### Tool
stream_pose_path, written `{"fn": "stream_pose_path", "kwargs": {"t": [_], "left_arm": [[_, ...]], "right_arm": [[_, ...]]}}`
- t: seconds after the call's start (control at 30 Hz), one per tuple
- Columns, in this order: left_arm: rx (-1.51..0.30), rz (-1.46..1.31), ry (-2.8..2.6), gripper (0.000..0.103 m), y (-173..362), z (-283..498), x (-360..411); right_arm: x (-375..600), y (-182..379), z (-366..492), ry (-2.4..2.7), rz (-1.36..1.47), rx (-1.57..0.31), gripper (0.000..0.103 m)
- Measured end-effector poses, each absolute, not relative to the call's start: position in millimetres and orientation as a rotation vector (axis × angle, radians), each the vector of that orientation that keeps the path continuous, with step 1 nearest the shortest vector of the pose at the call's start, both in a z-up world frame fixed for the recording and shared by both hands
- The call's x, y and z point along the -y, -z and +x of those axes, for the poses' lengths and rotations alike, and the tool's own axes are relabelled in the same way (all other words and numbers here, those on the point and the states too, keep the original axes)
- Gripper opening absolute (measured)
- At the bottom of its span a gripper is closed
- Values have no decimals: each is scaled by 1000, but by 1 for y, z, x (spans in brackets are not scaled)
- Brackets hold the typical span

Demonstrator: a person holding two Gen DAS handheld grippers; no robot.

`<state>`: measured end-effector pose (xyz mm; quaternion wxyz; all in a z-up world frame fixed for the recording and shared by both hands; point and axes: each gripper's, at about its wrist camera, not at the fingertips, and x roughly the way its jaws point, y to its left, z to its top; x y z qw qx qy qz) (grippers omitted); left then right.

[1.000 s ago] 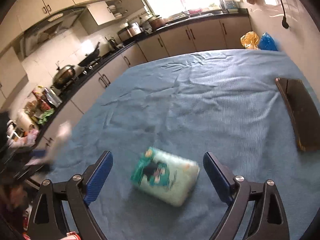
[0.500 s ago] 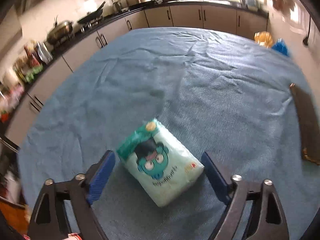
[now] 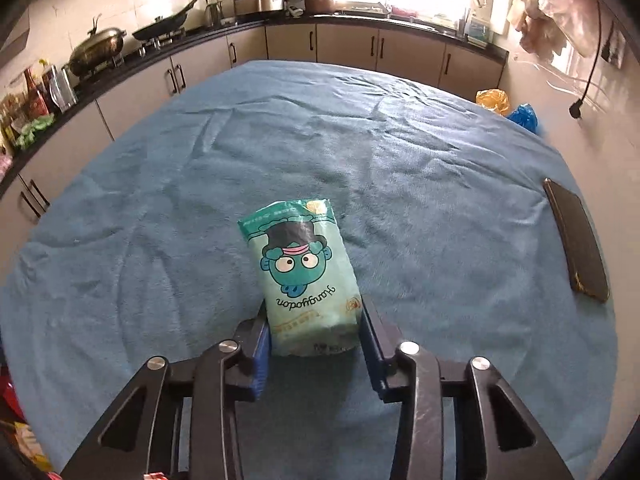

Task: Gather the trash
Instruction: 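Carry the medicine box and tissue pack over to the red basket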

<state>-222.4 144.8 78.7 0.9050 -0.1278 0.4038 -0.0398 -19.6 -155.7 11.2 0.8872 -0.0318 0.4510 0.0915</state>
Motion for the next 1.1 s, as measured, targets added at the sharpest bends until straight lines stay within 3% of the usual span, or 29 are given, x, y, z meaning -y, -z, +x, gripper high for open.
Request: {"fn": "stream_pose_path", "kwargs": {"t": [1.1], "left_arm": [[-733,-379,-212,54,-70,-282,-242]], "right_arm": [[-12,-59,-109,-580,-59,-835,39]]}}
